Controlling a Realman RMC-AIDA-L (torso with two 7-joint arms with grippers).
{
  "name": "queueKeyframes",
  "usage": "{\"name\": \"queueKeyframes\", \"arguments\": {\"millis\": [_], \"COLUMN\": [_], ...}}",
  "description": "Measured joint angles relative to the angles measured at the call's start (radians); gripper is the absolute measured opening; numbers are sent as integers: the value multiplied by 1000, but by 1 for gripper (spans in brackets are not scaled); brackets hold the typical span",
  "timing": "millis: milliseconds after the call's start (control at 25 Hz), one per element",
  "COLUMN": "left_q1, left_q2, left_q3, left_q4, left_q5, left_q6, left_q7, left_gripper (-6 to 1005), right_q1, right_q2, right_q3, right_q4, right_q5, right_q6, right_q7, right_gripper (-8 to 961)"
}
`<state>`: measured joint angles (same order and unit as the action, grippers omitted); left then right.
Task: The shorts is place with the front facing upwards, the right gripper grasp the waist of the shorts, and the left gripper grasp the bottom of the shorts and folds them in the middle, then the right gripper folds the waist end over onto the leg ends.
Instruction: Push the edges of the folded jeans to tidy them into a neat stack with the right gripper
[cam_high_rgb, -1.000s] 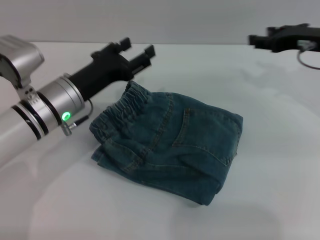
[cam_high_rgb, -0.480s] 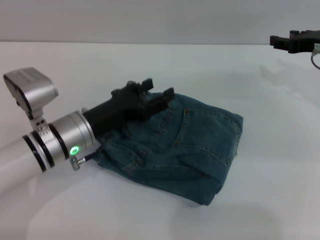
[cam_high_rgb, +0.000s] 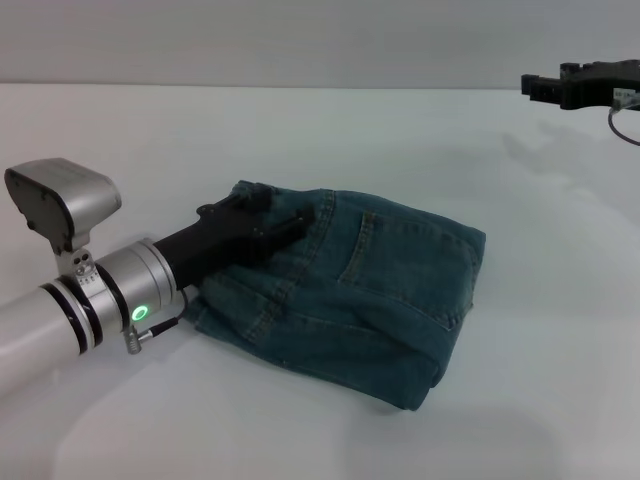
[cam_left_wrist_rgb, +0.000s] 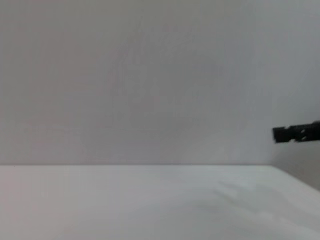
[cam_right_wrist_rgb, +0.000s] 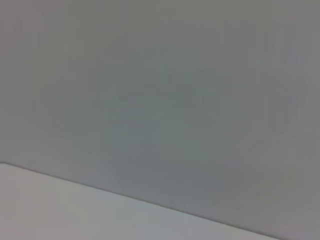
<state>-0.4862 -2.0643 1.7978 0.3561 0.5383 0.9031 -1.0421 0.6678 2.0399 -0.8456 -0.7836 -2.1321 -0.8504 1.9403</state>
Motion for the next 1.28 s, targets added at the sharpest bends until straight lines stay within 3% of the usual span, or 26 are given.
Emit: {"name": "queueKeyframes", "arguments": {"millis": [280,360,440,520,560,600,640,720,800,920,1080,1280], "left_q1": [2,3,6,6,3,3,-5,-5,-27,-28,-28,-25], "left_q2": [1,2,3,3,3,3,1,1,0,-2,-3,-2], "left_q3": [-43,-59,-121,-121,-212,-212,-279,-279,-405,-468,-513,-524], "left_q4": [30,40,73,73,102,102,113,113,119,120,117,112], "left_q5": [-8,-9,-9,-9,-10,-10,-10,-10,-11,-12,-13,-30], "left_q6": [4,10,30,30,47,47,50,50,53,60,74,102], "left_q7": [18,25,53,53,97,97,132,132,206,260,290,336], "left_gripper": [751,751,751,751,751,751,751,751,751,751,751,751], "right_q1": [-9,-14,-15,-12,-8,0,12,38,68,109,147,155], "right_q2": [4,1,-10,-16,-22,-29,-38,-54,-65,-75,-74,-44], "right_q3": [1,5,10,11,9,8,5,3,2,1,-13,-102], "right_q4": [-49,-81,-142,-166,-183,-200,-210,-206,-187,-133,-34,3], "right_q5": [23,52,74,76,76,76,76,72,66,51,-15,-96], "right_q6": [-85,-172,-348,-411,-473,-537,-608,-725,-844,-967,-1031,-1037], "right_q7": [0,0,30,52,78,107,137,174,193,196,186,175], "right_gripper": [580,580,579,579,579,579,579,579,579,579,579,579]}}
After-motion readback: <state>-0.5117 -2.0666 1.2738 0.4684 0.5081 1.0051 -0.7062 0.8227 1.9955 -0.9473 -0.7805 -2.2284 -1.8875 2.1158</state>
